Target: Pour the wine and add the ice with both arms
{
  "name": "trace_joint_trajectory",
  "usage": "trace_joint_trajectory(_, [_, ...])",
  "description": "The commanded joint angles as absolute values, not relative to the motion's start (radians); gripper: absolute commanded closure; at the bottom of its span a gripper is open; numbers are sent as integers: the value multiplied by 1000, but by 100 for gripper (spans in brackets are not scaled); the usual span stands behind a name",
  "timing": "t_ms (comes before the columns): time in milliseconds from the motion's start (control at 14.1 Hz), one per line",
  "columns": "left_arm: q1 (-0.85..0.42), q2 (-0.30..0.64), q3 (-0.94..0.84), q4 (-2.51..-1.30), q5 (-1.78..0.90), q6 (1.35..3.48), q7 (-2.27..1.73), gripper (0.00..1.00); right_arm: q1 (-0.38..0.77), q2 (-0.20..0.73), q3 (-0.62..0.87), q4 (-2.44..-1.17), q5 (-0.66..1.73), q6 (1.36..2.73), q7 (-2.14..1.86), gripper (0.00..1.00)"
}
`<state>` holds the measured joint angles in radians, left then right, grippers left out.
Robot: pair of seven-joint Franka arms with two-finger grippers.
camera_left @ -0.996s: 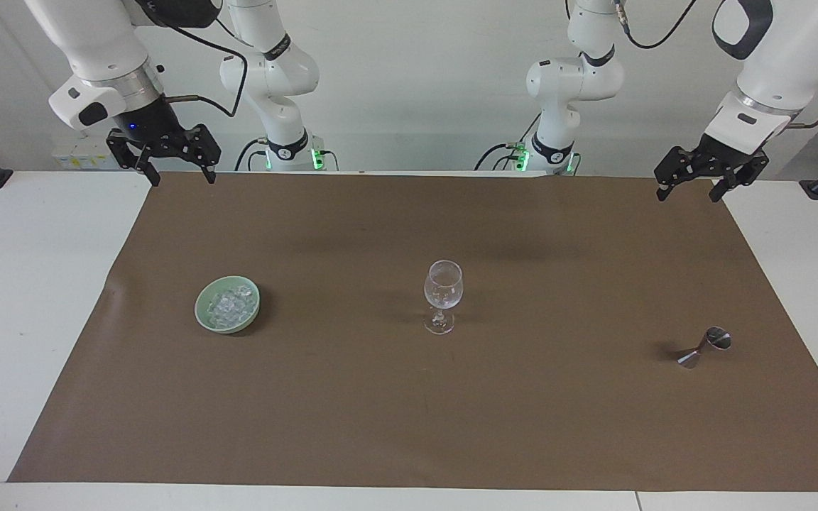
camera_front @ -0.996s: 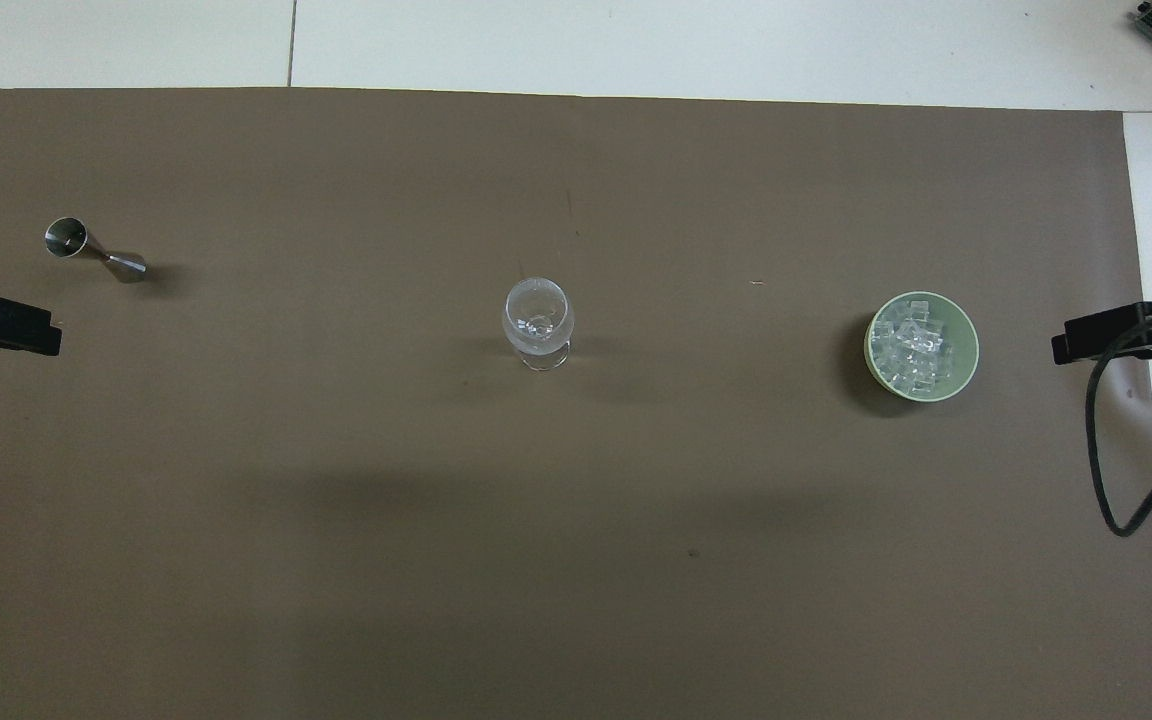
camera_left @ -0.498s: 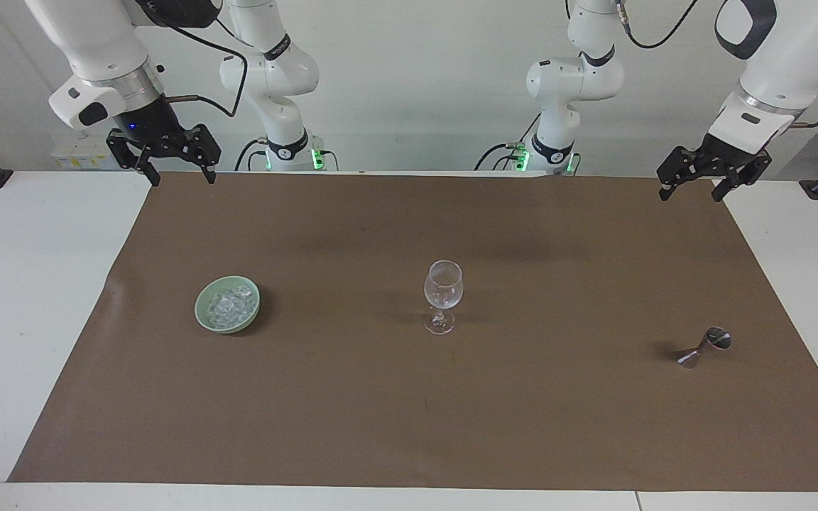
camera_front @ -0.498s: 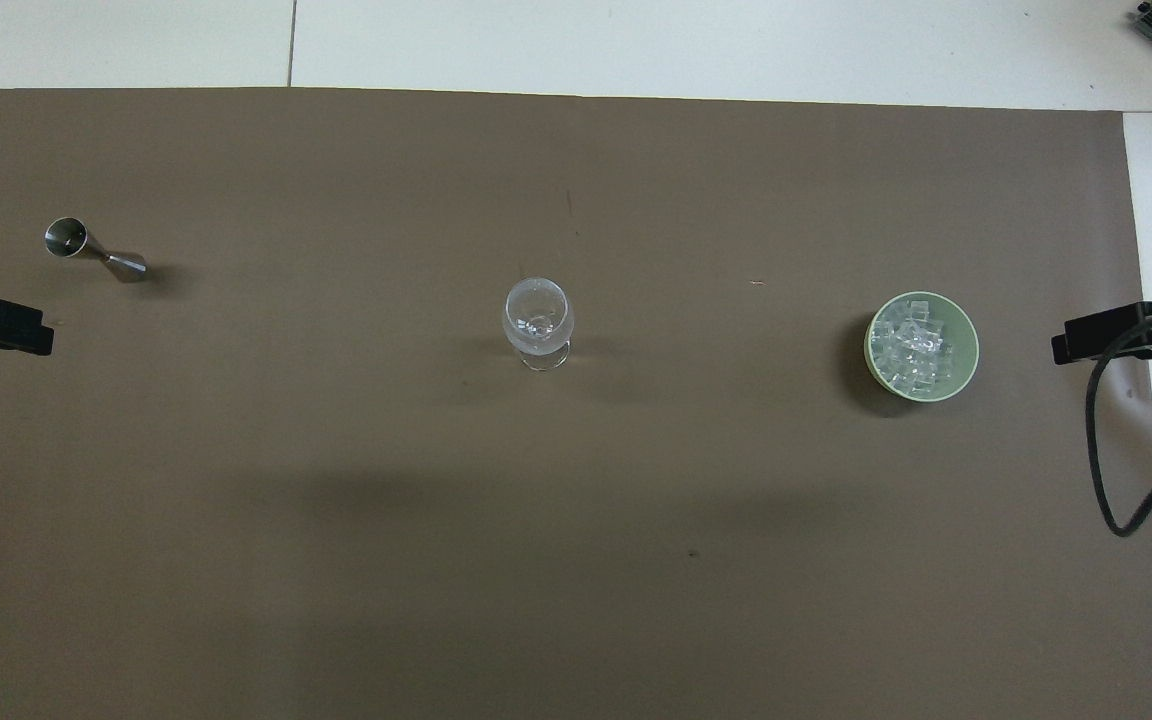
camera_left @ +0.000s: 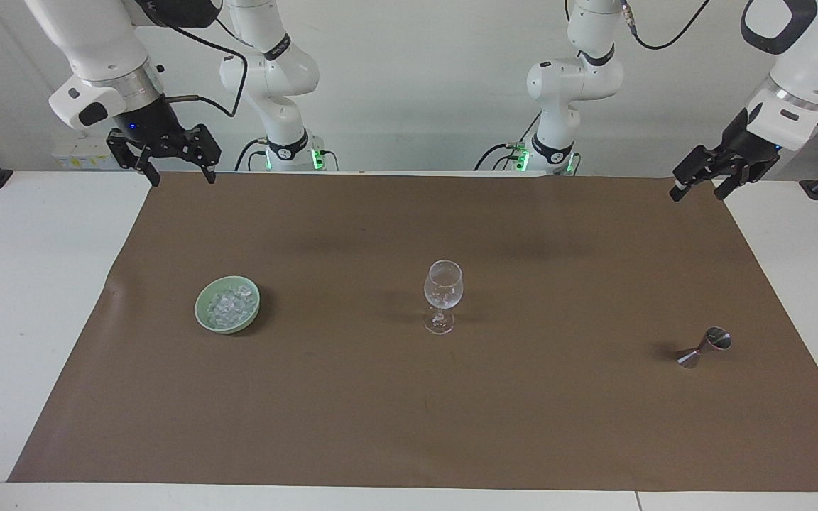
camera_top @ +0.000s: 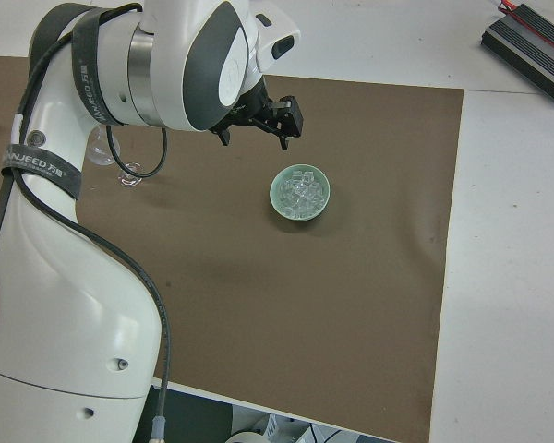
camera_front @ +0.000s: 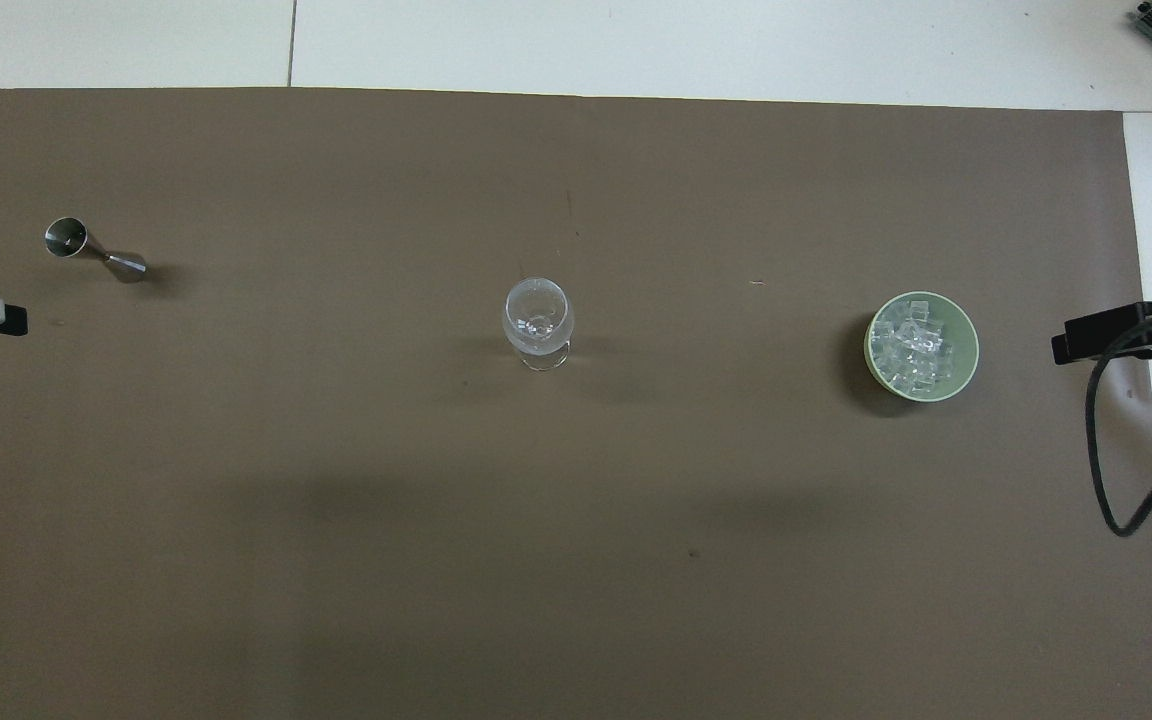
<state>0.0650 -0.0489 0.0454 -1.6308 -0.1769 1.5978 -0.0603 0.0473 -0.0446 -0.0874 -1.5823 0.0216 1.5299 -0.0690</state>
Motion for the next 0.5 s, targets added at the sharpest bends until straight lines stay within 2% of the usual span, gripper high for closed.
trace_joint_trajectory(0, [115, -71, 41, -1663, -242, 1629, -150, 0, 41, -64, -86, -1603, 25, 1526, -91, 0])
trace_joint_trajectory(427, [147, -83, 41, -1693, -290, 1661, -334, 0, 41, -64, -86, -1603, 25, 1526, -91, 0])
